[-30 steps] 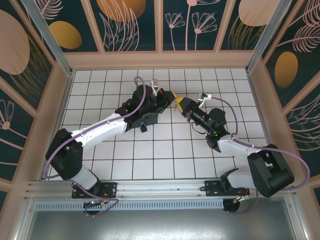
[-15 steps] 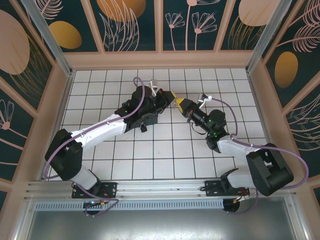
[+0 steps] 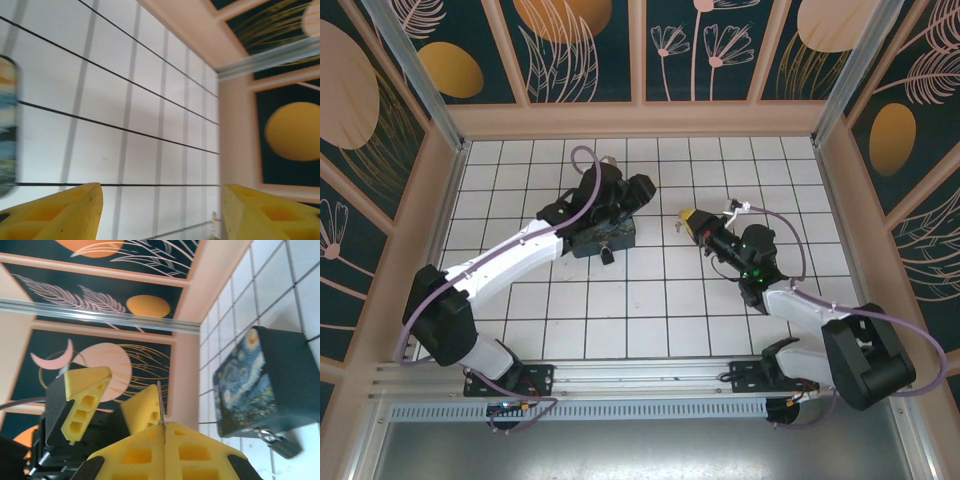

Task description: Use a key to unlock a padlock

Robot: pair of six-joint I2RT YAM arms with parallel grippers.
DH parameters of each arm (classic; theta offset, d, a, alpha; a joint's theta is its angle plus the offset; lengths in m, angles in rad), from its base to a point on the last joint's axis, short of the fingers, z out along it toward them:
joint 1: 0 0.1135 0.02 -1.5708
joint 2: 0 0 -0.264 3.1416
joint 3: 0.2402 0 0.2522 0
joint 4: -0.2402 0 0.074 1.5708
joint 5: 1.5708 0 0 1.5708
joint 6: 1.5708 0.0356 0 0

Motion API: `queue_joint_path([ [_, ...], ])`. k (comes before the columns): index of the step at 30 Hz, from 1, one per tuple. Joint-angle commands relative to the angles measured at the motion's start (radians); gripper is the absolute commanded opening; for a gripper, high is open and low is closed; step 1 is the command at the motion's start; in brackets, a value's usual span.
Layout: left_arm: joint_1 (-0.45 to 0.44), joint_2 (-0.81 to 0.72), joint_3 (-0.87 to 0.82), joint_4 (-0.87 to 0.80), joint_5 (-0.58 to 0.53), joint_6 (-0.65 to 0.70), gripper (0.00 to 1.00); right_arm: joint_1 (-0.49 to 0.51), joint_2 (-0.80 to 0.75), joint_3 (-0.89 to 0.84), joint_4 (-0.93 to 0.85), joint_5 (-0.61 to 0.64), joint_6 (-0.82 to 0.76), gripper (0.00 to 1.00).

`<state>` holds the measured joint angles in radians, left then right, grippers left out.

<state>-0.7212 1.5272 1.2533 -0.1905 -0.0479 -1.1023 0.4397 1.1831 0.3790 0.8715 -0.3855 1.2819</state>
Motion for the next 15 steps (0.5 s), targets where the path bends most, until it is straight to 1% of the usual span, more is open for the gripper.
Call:
queue_joint_path([
  [1, 0.001, 0.002, -0.001, -0.327, -0.087, 0.164, 0.62, -0.016, -0.045, 0.014, -0.198, 0.012, -0.151, 0.0],
  [3, -0.008, -0.011, -0.108, -0.41, -0.145, 0.161, 0.6, -0.024, -0.057, 0.008, -0.24, 0.017, -0.184, 0.0],
  [5, -0.016, -0.049, -0.22, -0.418, -0.173, 0.153, 0.6, -0.033, -0.06, -0.004, -0.235, 0.008, -0.19, 0.0],
  [7, -0.027, -0.082, -0.319, -0.373, -0.174, 0.142, 0.62, -0.036, -0.056, -0.009, -0.228, 0.001, -0.201, 0.0],
  [9, -0.044, -0.09, -0.393, -0.264, -0.144, 0.158, 0.65, -0.032, -0.044, -0.011, -0.216, -0.01, -0.209, 0.0],
  [10, -0.054, -0.079, -0.406, -0.219, -0.128, 0.168, 0.65, -0.03, -0.039, -0.012, -0.209, -0.014, -0.21, 0.0],
  [12, -0.083, -0.029, -0.389, -0.205, -0.156, 0.157, 0.67, -0.023, -0.036, -0.021, -0.191, -0.019, -0.205, 0.0],
  [15, -0.087, 0.027, -0.386, -0.182, -0.195, 0.117, 0.71, -0.014, -0.053, -0.028, -0.192, -0.019, -0.206, 0.0],
])
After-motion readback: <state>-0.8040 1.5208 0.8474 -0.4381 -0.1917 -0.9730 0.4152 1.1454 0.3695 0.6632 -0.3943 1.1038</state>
